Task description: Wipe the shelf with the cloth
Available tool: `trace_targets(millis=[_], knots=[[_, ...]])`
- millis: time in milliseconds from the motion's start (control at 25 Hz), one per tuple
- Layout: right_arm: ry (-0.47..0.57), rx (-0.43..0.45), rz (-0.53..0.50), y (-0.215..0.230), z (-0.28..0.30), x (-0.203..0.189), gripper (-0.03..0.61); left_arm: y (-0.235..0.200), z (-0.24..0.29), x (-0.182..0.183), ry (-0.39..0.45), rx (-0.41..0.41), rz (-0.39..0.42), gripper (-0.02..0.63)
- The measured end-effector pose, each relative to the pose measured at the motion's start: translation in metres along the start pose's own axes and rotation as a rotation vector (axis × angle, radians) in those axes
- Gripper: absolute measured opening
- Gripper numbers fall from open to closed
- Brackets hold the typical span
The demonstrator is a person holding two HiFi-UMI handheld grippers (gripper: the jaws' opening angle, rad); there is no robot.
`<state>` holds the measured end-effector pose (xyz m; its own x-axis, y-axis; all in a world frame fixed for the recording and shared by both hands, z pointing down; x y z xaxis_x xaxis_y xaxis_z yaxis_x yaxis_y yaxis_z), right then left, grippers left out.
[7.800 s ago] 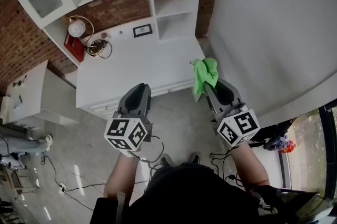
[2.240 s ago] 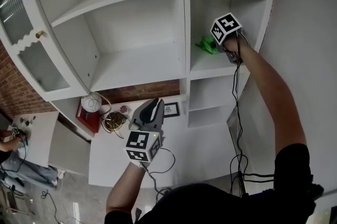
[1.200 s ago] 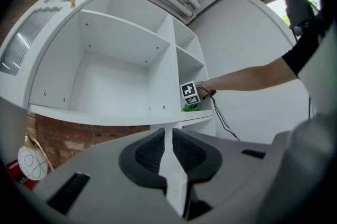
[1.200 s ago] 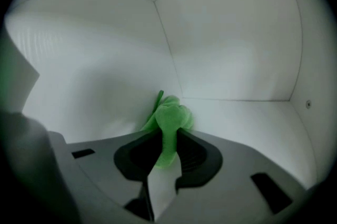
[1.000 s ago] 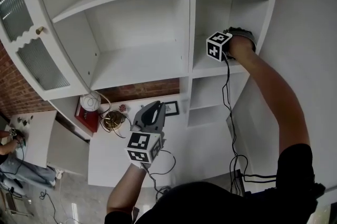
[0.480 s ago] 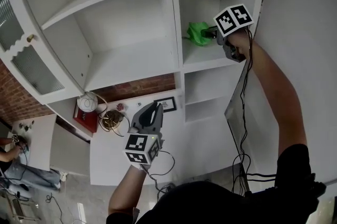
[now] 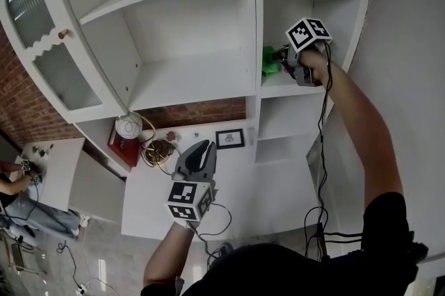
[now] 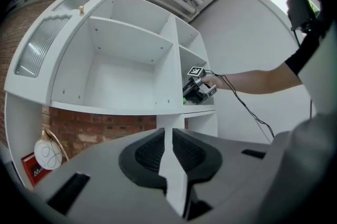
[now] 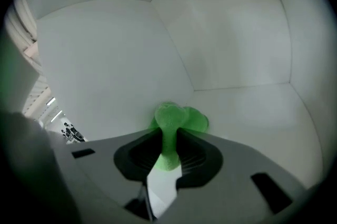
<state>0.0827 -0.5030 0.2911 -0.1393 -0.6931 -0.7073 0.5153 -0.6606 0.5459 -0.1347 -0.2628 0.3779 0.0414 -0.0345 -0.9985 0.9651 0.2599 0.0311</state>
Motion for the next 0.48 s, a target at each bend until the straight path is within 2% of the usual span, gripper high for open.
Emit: trace_targets(millis=[240, 480], knots=[[-0.125, -0.137, -0.139, -0.004, 0.009, 0.002, 0.078, -0.007, -0.002, -0.005, -0.007, 0.014, -0.004, 0.046], [-0.179, -0.253, -0.179, 0.008, -0.008, -0.005, 0.078, 0.004, 0.004, -0.004, -0.006, -0.022, -0.004, 0.046]])
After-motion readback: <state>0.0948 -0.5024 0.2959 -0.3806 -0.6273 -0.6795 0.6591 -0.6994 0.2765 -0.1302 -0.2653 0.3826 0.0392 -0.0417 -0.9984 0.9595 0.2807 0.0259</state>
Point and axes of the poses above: the fingertips, and each gripper's own axes: z forward along the fingers, y to its right, x out of its top, the point moved 3 cm from there along -z, backward along the fingers, and after that the axes turned 14 degrees about x, right-handed, at the moved point
